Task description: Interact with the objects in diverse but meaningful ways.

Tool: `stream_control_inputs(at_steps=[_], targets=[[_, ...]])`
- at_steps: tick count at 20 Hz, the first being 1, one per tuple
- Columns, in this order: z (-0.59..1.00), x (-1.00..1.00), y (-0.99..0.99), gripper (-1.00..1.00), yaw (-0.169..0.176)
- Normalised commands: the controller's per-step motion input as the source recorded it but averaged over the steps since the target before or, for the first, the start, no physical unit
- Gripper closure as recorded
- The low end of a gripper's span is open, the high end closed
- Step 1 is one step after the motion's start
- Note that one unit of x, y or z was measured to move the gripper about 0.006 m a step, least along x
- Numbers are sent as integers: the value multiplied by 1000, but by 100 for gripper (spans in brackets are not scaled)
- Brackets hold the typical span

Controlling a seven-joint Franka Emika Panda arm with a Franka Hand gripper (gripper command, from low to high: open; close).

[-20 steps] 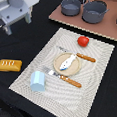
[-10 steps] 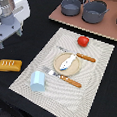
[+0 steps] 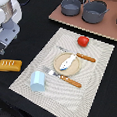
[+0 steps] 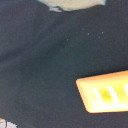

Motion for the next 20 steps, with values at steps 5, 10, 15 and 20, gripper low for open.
stream_control_inputs(at_steps=[5, 10, 15, 20], targets=[[-314, 22, -97, -100, 65], [-303, 128, -39, -100, 49], [-261, 197, -184, -100, 5], [-304, 103, -219, -100, 0]])
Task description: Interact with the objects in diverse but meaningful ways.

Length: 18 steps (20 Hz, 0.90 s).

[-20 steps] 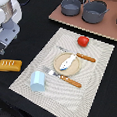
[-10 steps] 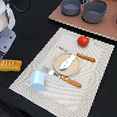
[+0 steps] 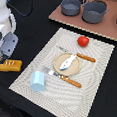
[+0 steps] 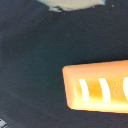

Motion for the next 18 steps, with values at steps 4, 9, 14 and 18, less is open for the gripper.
stream_control_inputs(at_steps=[4, 9, 14, 18], targets=[[-291, 126, -186, -100, 0], [-335, 136, -109, -100, 2], [-217, 269, -119, -100, 0], [-241, 257, -136, -100, 0]])
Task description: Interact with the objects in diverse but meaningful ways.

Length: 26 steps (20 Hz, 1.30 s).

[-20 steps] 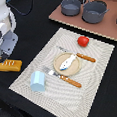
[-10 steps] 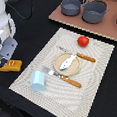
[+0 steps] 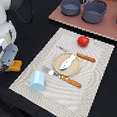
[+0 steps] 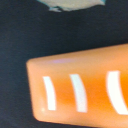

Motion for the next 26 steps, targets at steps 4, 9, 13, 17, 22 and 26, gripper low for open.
stream_control_inputs(at_steps=[4, 9, 13, 17, 22, 26], targets=[[-319, 172, -130, 100, 0], [-319, 154, -81, 100, 0], [-168, 179, -28, 100, 0], [-14, 44, -27, 100, 1], [324, 259, 199, 100, 21], [862, 779, 564, 100, 78]])
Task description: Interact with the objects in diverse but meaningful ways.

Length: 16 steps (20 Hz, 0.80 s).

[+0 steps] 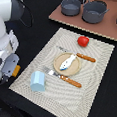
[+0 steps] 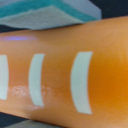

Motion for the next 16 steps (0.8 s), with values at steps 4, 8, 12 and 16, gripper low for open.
stream_control_inputs(at_steps=[4, 8, 12, 16], targets=[[717, 755, 676, 100, 73], [455, 632, 766, 100, 71], [256, 504, 833, 100, 72], [187, 419, 886, 100, 70]])
